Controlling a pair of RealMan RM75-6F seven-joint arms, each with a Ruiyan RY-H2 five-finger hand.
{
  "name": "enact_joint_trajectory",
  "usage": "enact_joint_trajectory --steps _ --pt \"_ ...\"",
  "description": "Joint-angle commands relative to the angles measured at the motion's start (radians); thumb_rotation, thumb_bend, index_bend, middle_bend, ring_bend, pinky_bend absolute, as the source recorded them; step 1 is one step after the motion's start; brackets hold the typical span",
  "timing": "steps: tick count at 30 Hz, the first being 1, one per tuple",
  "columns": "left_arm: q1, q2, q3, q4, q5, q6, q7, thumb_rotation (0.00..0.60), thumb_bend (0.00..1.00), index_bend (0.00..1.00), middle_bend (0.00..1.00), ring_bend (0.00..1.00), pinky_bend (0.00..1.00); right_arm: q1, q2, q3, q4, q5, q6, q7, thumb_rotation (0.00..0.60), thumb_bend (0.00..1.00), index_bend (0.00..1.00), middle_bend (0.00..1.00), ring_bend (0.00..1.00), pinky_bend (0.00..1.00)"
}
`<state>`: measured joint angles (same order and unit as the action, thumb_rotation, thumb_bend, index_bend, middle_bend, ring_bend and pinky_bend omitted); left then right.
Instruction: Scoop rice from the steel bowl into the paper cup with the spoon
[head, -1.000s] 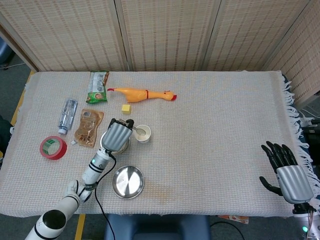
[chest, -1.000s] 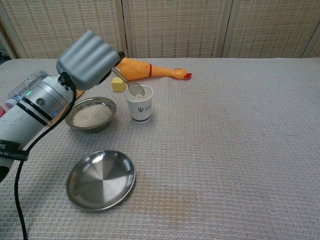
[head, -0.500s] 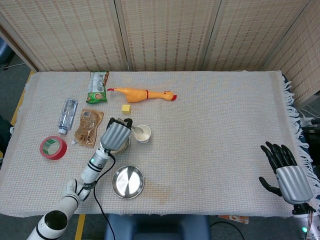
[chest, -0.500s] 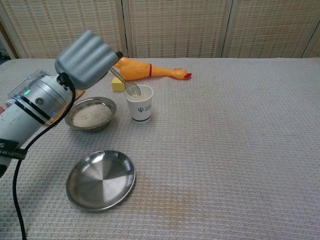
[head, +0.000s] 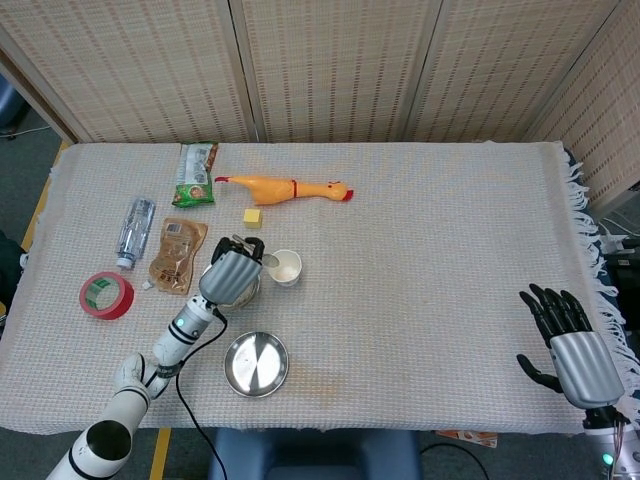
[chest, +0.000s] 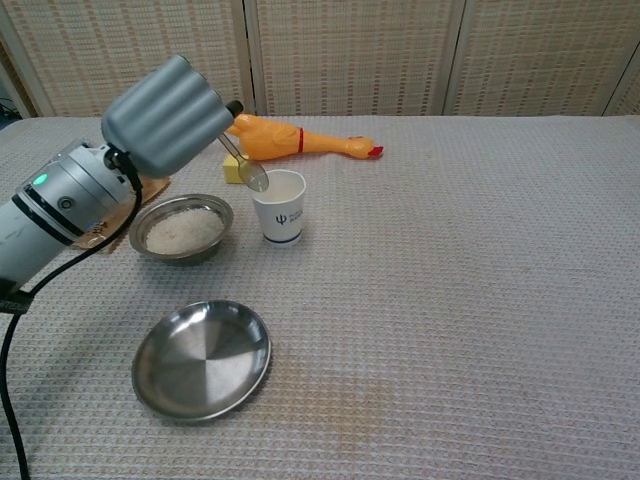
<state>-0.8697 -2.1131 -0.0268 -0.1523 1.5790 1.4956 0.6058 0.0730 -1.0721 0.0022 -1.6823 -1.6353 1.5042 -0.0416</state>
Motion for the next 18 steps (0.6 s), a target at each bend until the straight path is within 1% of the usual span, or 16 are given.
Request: enact_joint_trajectory --steps 1,6,10,13,15,18 --pt "0.001 0.000 -0.004 -0.003 -0.005 0.000 -0.003 0.600 0.46 0.58 1.00 1.00 1.00 -0.001 0.000 0.000 -0.001 -0.002 0.003 -0.001 0.600 0.17 0.00 0.00 0.00 0.00" --pt "0.000 0.008 -0.027 -0.031 -0.026 0.034 -0.019 0.600 0.46 0.58 1.00 1.00 1.00 0.000 0.000 0.000 0.001 -0.001 -0.001 0.001 0.600 0.17 0.00 0.00 0.00 0.00" --pt "0.007 0.031 -0.058 -0.093 -0.053 0.066 -0.048 0.600 0.46 0.58 1.00 1.00 1.00 -0.001 0.002 0.000 0.001 -0.002 0.003 0.004 0.600 0.17 0.00 0.00 0.00 0.00" --pt "0.024 0.070 -0.083 -0.182 -0.074 0.089 -0.084 0.600 0.46 0.58 1.00 1.00 1.00 -0.003 0.004 -0.001 0.000 -0.007 0.008 0.005 0.600 0.17 0.00 0.00 0.00 0.00" --pt "0.042 0.114 -0.095 -0.266 -0.084 0.103 -0.101 0.600 0.46 0.58 1.00 1.00 1.00 -0.003 0.005 -0.002 -0.001 -0.010 0.009 0.004 0.600 0.17 0.00 0.00 0.00 0.00" --pt "0.076 0.194 -0.105 -0.406 -0.095 0.114 -0.085 0.600 0.46 0.58 1.00 1.00 1.00 -0.004 0.005 -0.004 -0.003 -0.015 0.011 0.000 0.600 0.17 0.00 0.00 0.00 0.00"
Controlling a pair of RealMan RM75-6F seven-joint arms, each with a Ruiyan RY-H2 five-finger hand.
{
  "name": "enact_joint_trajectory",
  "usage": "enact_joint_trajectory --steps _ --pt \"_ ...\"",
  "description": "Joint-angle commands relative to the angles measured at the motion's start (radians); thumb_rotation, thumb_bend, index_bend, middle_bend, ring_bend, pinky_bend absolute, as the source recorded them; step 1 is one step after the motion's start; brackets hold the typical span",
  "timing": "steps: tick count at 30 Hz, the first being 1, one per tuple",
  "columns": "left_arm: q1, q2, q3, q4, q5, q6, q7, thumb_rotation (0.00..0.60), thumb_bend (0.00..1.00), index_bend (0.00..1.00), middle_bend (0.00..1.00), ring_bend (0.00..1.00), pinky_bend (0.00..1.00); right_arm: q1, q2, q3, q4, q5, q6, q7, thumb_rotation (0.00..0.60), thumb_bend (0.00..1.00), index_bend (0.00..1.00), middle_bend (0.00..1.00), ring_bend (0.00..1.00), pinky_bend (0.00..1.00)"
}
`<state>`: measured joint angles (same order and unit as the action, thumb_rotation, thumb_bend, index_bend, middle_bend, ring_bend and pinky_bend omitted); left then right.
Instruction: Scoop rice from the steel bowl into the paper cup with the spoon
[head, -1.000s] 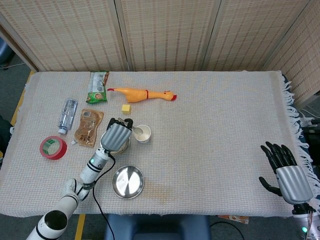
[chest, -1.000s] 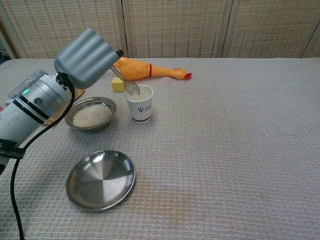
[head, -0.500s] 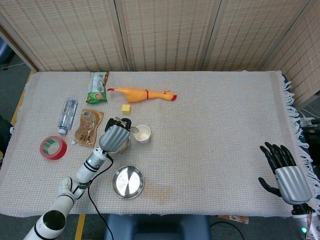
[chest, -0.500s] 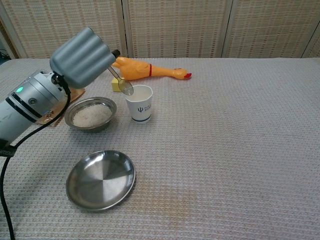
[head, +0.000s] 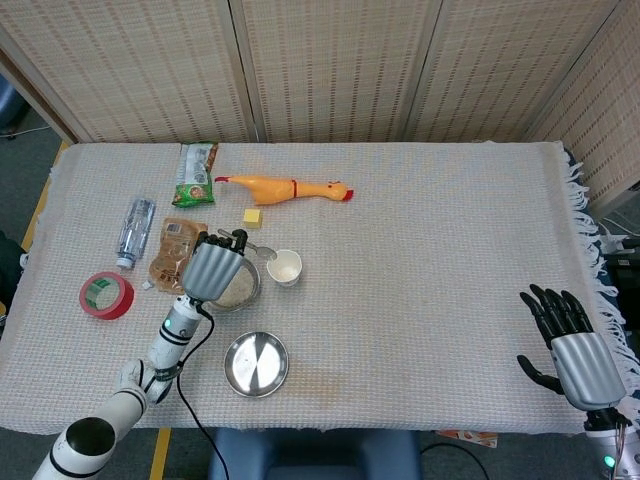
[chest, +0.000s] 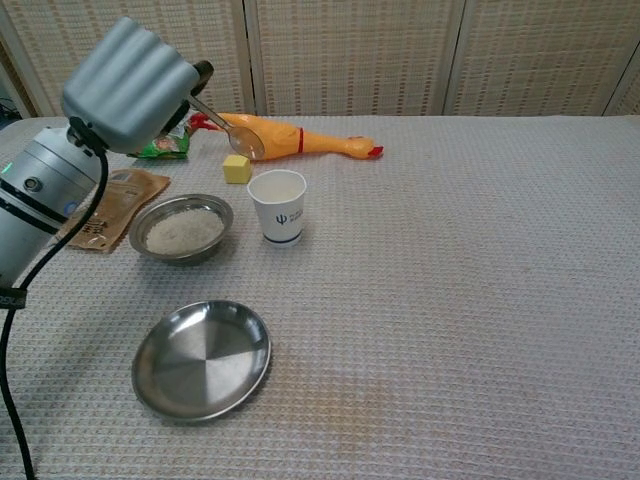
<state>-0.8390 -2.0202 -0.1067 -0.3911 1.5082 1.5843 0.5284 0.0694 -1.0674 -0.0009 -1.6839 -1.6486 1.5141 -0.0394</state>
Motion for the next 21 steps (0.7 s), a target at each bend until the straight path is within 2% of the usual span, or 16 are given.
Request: enact_joint_trajectory --steps 1,5,8,11,15,21 --pt "0.061 0.130 -0.025 -0.224 -0.031 0.019 -0.007 0.600 0.46 0.58 1.00 1.00 1.00 -0.001 0.000 -0.002 -0.001 -0.004 0.002 -0.003 0.600 0.17 0.00 0.00 0.00 0.00" --pt "0.153 0.286 -0.003 -0.546 -0.074 -0.040 0.025 0.600 0.46 0.57 1.00 1.00 1.00 -0.002 -0.001 -0.002 -0.004 -0.007 0.005 -0.007 0.600 0.17 0.00 0.00 0.00 0.00" --pt "0.215 0.385 0.027 -0.744 -0.111 -0.081 0.065 0.600 0.46 0.57 1.00 1.00 1.00 -0.002 -0.002 -0.003 -0.005 -0.006 0.003 -0.010 0.600 0.17 0.00 0.00 0.00 0.00" --pt "0.271 0.454 0.057 -0.894 -0.164 -0.136 0.060 0.600 0.46 0.57 1.00 1.00 1.00 -0.002 -0.004 -0.005 -0.006 -0.009 0.000 -0.014 0.600 0.17 0.00 0.00 0.00 0.00" --pt "0.312 0.507 0.087 -1.005 -0.233 -0.212 0.088 0.600 0.46 0.57 1.00 1.00 1.00 -0.002 -0.007 -0.009 -0.009 -0.018 -0.001 -0.021 0.600 0.17 0.00 0.00 0.00 0.00" --pt "0.350 0.489 0.094 -0.960 -0.285 -0.262 0.080 0.600 0.46 0.57 1.00 1.00 1.00 -0.010 -0.003 -0.013 -0.015 -0.034 0.019 -0.023 0.600 0.17 0.00 0.00 0.00 0.00"
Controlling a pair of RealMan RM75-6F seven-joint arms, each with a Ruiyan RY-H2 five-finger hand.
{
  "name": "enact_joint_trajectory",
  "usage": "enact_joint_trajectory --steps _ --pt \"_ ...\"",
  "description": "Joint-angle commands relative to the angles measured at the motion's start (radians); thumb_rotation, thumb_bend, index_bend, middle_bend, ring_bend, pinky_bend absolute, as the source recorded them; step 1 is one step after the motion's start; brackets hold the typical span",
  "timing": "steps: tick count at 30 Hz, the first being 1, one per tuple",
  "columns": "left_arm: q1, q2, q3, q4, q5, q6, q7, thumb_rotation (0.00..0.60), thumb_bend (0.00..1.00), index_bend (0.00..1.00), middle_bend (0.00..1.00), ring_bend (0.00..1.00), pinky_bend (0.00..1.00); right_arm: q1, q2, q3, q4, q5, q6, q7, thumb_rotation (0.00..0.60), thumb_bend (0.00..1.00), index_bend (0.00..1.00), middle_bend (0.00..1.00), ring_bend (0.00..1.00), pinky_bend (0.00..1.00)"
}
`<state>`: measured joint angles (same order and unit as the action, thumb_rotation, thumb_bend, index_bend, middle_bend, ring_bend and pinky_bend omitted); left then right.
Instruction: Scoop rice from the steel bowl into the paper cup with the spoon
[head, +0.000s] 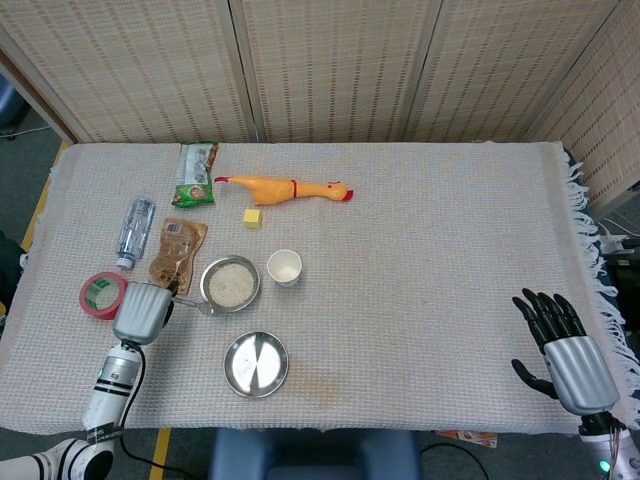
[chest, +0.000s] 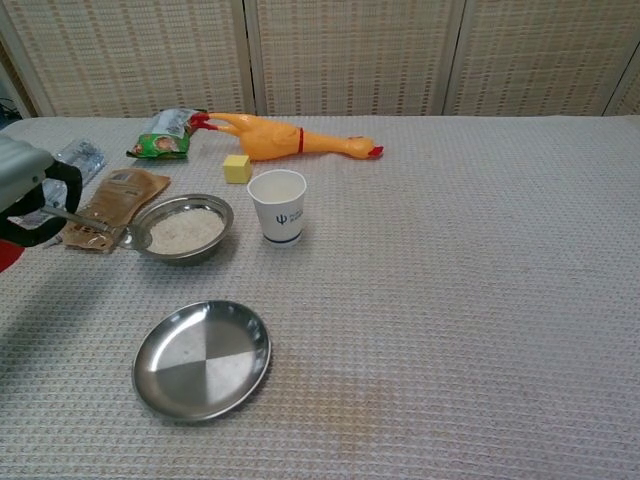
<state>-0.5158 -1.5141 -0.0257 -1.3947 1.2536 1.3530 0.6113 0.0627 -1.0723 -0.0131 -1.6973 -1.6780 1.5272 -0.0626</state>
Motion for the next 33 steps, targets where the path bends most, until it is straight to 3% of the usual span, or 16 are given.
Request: enact_joint_trajectory --steps 1,7,16,21,24,25,26,28,30,32,33 --pt "0.031 -0.023 0.013 0.059 -0.037 -0.038 -0.009 0.600 0.46 0.57 1.00 1.00 1.00 -0.004 0.002 -0.001 -0.001 -0.006 0.008 0.001 0.600 0.17 0.00 0.00 0.00 0.00" --pt "0.051 -0.054 0.010 0.141 -0.060 -0.091 -0.052 0.600 0.46 0.53 1.00 1.00 1.00 -0.001 0.000 0.000 0.003 -0.003 -0.001 0.002 0.600 0.17 0.00 0.00 0.00 0.00" --pt "0.061 -0.083 0.004 0.196 -0.063 -0.149 -0.075 0.600 0.46 0.30 1.00 1.00 1.00 -0.005 -0.002 -0.002 -0.002 -0.008 0.007 -0.006 0.600 0.17 0.00 0.00 0.00 0.00" --pt "0.079 -0.047 -0.005 0.140 -0.050 -0.134 -0.106 0.600 0.46 0.11 1.00 1.00 1.00 -0.005 -0.002 -0.001 -0.002 -0.005 0.006 -0.008 0.600 0.17 0.00 0.00 0.00 0.00" --pt "0.119 0.021 -0.005 0.031 0.008 -0.057 -0.211 0.600 0.45 0.06 0.99 0.99 1.00 -0.007 -0.001 0.002 -0.003 0.000 0.008 -0.012 0.600 0.17 0.00 0.00 0.00 0.00" --pt "0.136 0.049 -0.002 -0.008 0.038 -0.024 -0.267 0.600 0.45 0.05 0.96 0.94 1.00 -0.008 -0.001 0.003 -0.003 0.003 0.009 -0.014 0.600 0.17 0.00 0.00 0.00 0.00" --pt "0.162 0.093 0.008 -0.062 0.080 0.014 -0.357 0.600 0.45 0.05 0.85 0.83 0.95 -0.009 0.000 0.005 -0.004 0.009 0.009 -0.017 0.600 0.17 0.00 0.00 0.00 0.00" --pt "0.199 0.169 0.038 -0.133 0.148 0.057 -0.502 0.600 0.45 0.05 0.58 0.56 0.77 -0.010 0.000 0.009 -0.006 0.023 0.006 -0.026 0.600 0.17 0.00 0.00 0.00 0.00" --pt "0.247 0.260 0.086 -0.189 0.238 0.121 -0.677 0.600 0.45 0.05 0.23 0.20 0.44 -0.013 -0.001 0.016 -0.010 0.050 -0.003 -0.051 0.600 0.17 0.00 0.00 0.00 0.00" --pt "0.301 0.307 0.110 -0.188 0.289 0.207 -0.792 0.600 0.44 0.04 0.06 0.04 0.23 -0.013 -0.006 0.023 -0.016 0.076 -0.012 -0.088 0.600 0.17 0.00 0.00 0.00 0.00" --pt "0.319 0.320 0.115 -0.181 0.307 0.239 -0.794 0.600 0.43 0.03 0.02 0.01 0.18 -0.013 -0.007 0.025 -0.019 0.084 -0.016 -0.100 0.600 0.17 0.00 0.00 0.00 0.00"
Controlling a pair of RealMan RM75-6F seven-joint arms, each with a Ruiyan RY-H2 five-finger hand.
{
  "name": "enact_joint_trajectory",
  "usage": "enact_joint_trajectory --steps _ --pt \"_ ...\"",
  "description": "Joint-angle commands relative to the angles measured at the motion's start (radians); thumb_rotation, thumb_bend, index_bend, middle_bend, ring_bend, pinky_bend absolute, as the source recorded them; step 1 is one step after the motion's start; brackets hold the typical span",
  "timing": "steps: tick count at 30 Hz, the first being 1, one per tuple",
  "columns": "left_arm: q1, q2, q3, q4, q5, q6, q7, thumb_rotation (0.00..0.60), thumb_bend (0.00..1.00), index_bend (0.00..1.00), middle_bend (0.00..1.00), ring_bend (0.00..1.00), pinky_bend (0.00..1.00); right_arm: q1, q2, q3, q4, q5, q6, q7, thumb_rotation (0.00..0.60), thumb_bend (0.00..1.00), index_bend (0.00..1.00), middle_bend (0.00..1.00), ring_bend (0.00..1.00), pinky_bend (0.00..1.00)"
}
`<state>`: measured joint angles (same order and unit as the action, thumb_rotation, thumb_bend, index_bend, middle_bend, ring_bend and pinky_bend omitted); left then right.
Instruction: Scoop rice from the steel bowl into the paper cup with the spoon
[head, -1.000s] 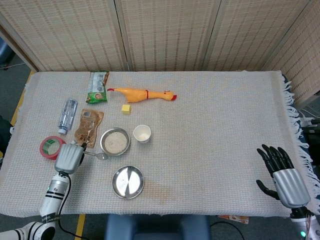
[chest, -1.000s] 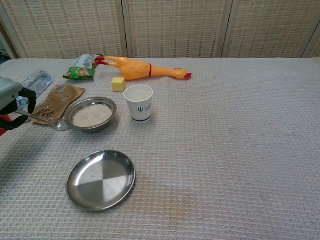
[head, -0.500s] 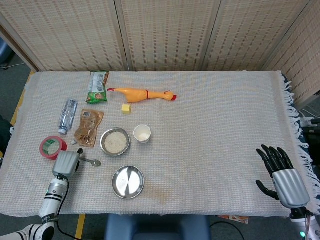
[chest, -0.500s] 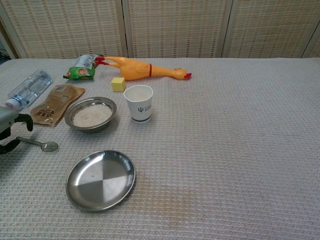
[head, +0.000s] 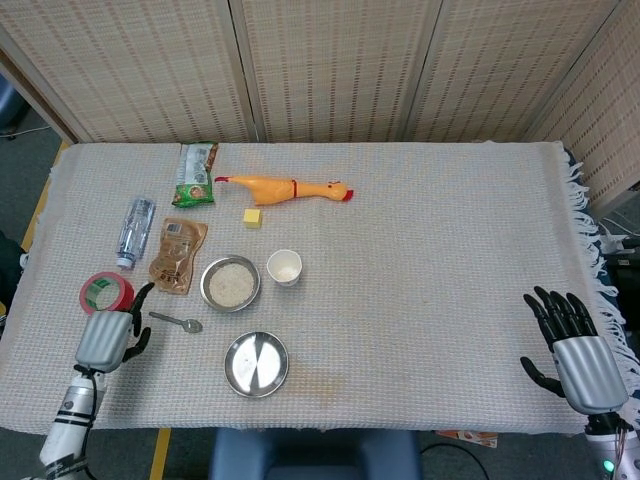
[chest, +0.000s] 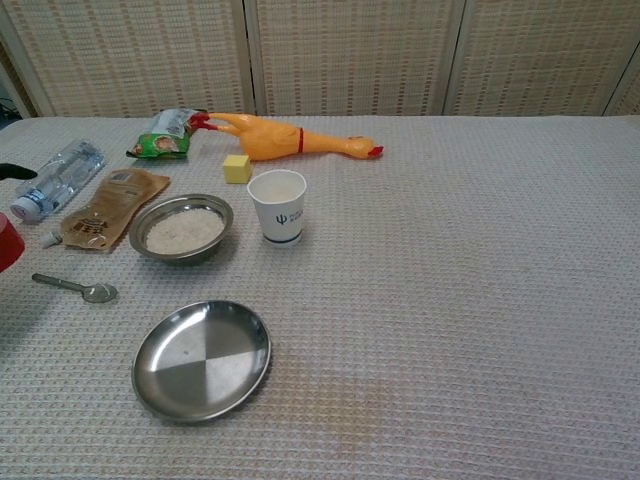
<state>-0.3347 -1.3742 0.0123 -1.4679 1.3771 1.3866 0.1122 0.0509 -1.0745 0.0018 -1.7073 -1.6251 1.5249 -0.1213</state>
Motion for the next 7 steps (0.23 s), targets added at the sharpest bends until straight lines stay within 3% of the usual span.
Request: enact_joint_trajectory --steps 1,4,7 --pt "0.152 0.192 0.084 -0.098 0.206 0.232 -0.283 0.600 0.43 0.03 0.00 0.00 0.14 -0.001 -0.006 0.011 -0.012 0.037 -0.018 -0.050 0.600 0.17 0.00 0.00 0.00 0.00" --pt "0.195 0.200 0.089 -0.083 0.247 0.308 -0.274 0.600 0.42 0.02 0.00 0.00 0.11 0.000 -0.004 0.011 -0.026 0.053 -0.032 -0.065 0.600 0.17 0.00 0.00 0.00 0.00" --pt "0.201 0.211 0.095 -0.078 0.271 0.303 -0.272 0.600 0.42 0.01 0.00 0.00 0.11 0.000 -0.005 0.006 -0.033 0.048 -0.035 -0.075 0.600 0.17 0.00 0.00 0.00 0.00"
